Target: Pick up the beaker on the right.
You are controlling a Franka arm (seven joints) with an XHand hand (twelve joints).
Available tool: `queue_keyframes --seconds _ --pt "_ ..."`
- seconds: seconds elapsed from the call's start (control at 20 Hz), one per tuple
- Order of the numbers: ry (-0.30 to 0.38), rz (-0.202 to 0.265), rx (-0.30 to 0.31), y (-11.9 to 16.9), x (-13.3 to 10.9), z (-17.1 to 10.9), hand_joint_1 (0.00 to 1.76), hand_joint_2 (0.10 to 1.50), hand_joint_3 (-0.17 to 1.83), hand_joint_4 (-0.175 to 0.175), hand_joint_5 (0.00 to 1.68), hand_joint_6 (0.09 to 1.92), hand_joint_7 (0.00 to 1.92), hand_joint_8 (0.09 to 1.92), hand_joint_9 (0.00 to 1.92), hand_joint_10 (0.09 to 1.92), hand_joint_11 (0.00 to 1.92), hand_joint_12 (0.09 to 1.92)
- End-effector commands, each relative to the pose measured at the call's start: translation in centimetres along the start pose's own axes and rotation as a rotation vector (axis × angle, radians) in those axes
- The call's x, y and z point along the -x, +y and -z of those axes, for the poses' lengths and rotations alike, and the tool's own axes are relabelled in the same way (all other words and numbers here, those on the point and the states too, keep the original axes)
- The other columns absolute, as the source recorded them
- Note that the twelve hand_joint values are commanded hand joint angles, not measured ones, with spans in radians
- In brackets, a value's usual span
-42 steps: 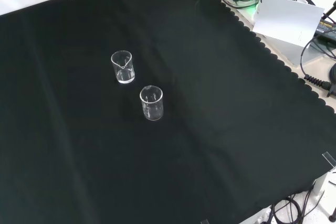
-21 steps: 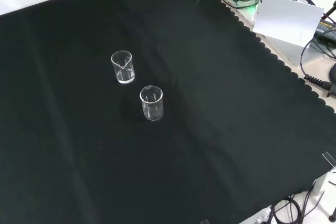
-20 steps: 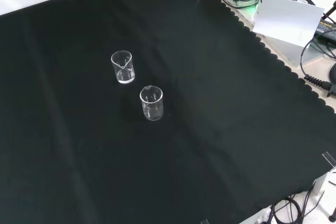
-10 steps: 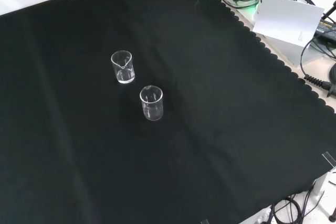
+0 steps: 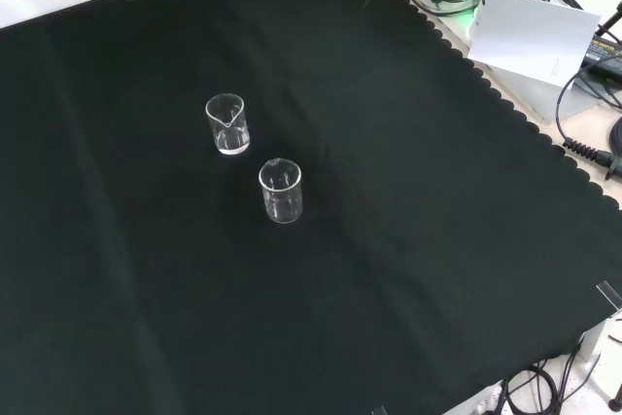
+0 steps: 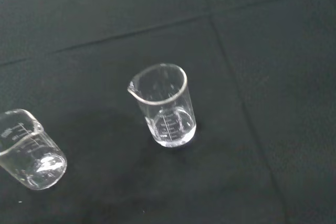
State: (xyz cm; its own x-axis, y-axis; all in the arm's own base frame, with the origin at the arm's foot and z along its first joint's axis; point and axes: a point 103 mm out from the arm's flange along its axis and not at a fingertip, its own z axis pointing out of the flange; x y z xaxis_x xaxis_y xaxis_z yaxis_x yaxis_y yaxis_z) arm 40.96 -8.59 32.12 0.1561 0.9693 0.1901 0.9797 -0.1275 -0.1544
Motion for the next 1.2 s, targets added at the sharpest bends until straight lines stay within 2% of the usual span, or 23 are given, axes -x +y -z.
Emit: queue_keyframes --seconds 0.05,0.55,0.9,1.2 --pt "0.096 0.009 0.006 5.4 3.6 -4.2 0.73 0.78 0.55 -0.042 0.39 0.09 0.14 0.61 0.3 0.7 0.0 1.37" --pt "0.176 0.06 -0.057 10.0 4.7 -9.3 0.79 0.71 0.59 -0.039 0.37 0.09 0.12 0.62 0.28 0.69 0.0 1.39" --pt "0.198 0.089 -0.09 12.4 4.8 -12.2 0.79 0.69 0.59 -0.036 0.35 0.09 0.1 0.61 0.27 0.69 0.0 1.39" --pt "0.203 0.089 -0.114 13.5 4.7 -13.9 0.8 0.68 0.59 -0.037 0.35 0.09 0.1 0.62 0.27 0.69 0.0 1.39"
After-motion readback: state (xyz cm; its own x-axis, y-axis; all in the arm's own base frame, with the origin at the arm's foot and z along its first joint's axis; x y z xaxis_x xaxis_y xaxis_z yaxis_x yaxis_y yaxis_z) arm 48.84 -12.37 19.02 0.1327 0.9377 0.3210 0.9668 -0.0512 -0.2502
